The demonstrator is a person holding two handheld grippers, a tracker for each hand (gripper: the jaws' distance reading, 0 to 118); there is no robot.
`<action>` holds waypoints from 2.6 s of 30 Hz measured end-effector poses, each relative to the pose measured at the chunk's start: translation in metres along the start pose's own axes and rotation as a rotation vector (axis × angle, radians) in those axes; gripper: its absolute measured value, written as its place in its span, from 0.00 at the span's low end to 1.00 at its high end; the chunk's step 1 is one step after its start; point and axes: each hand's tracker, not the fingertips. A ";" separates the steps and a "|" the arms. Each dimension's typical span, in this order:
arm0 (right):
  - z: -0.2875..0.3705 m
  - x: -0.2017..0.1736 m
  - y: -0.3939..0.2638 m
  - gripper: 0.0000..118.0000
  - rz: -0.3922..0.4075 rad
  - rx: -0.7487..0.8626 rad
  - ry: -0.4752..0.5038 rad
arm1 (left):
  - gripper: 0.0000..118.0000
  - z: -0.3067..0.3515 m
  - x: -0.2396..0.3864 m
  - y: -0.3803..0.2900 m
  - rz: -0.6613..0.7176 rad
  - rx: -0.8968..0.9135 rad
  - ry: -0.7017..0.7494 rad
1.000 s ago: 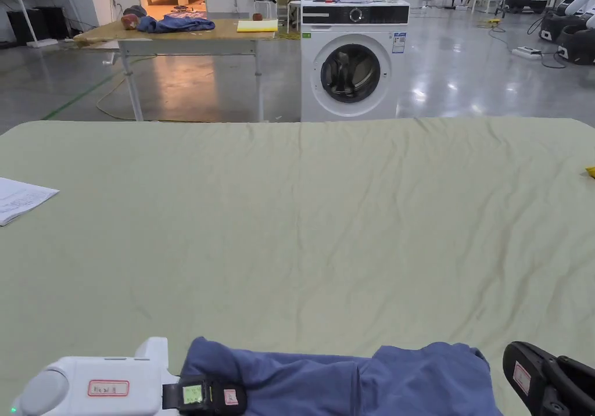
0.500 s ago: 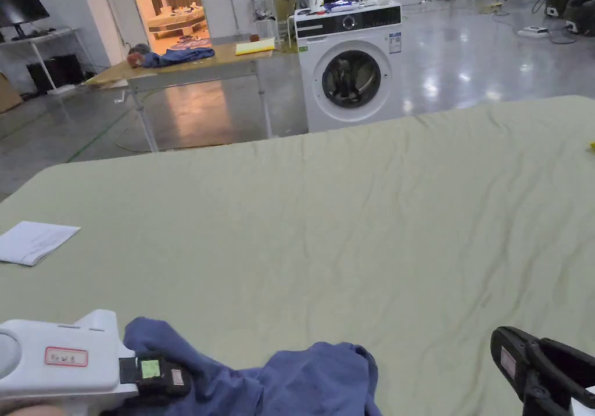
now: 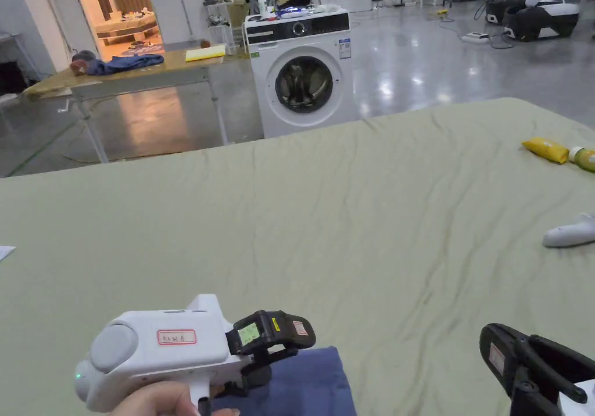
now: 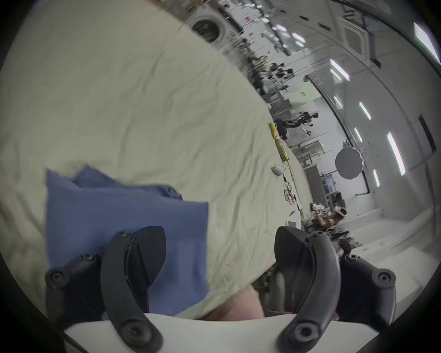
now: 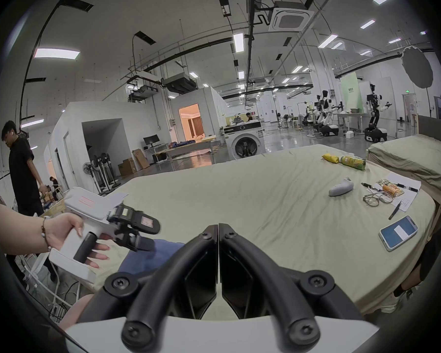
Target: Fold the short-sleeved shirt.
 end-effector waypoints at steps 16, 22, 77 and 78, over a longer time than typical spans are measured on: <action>-0.005 0.015 -0.009 0.00 -0.033 -0.031 -0.030 | 0.01 -0.080 0.011 -0.053 -0.389 -0.198 0.175; -0.008 0.016 -0.011 0.00 -0.034 -0.048 -0.038 | 0.01 -0.119 0.000 -0.064 -0.296 -0.204 0.119; -0.228 0.015 -0.113 0.00 -0.367 -0.806 0.349 | 0.79 0.118 -0.117 -0.060 -0.084 0.220 0.002; -0.227 0.015 -0.114 0.00 -0.355 -0.798 0.353 | 0.80 0.112 -0.131 -0.053 -0.035 0.203 -0.048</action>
